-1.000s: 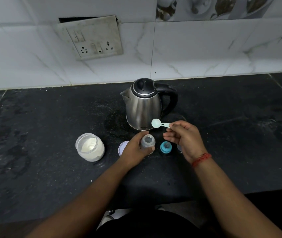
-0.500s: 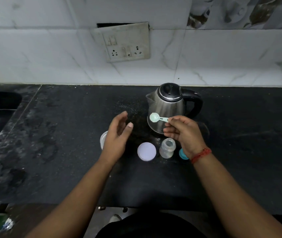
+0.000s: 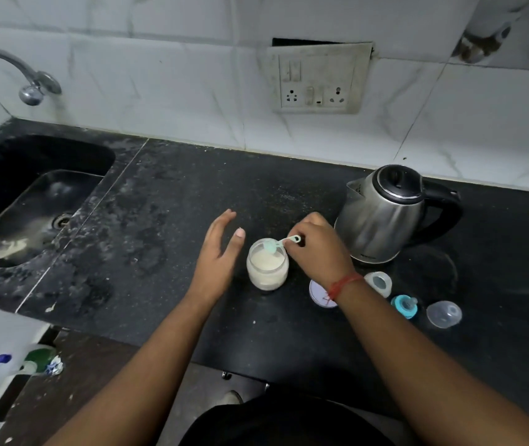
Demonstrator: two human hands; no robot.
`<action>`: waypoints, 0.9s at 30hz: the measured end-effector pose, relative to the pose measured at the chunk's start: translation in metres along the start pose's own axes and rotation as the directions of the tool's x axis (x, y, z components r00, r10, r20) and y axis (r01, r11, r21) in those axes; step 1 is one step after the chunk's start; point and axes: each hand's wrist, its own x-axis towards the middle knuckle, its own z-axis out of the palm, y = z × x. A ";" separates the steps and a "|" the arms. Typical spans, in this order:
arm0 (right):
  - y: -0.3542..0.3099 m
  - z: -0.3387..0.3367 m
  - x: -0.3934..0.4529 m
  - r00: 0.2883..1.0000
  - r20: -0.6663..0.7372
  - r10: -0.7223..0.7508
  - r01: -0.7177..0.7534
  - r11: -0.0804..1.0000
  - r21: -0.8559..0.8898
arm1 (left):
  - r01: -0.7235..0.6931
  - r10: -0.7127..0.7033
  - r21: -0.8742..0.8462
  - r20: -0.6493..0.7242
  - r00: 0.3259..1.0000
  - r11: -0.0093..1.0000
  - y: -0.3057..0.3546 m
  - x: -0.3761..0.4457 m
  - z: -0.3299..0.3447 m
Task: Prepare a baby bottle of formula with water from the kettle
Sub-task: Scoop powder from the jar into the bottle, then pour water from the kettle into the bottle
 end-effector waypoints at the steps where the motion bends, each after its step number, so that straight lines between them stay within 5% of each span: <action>1: -0.003 0.005 0.003 0.999 0.038 -0.035 0.038 0.996 -0.085 | 0.011 -0.011 0.002 0.020 1.000 1.000 -0.001 -0.002 0.000; 7: -0.018 0.029 0.013 0.969 0.225 -0.104 0.200 0.865 -0.460 | 0.008 -0.008 -0.001 0.073 0.997 1.000 -0.004 -0.002 0.004; 12: -0.018 0.034 0.015 0.967 0.240 -0.081 0.189 0.862 -0.471 | -0.022 0.022 0.003 0.070 0.997 1.000 -0.003 0.003 0.006; 21: 0.007 -0.014 -0.016 0.984 -0.138 -0.109 0.093 0.989 -0.115 | -0.131 0.135 -0.068 0.072 0.988 0.989 0.025 0.005 0.030; 27: 0.038 -0.077 -0.047 0.894 -0.446 0.042 0.001 0.996 0.094 | -0.232 0.249 -0.101 0.218 0.944 0.967 0.043 -0.008 0.077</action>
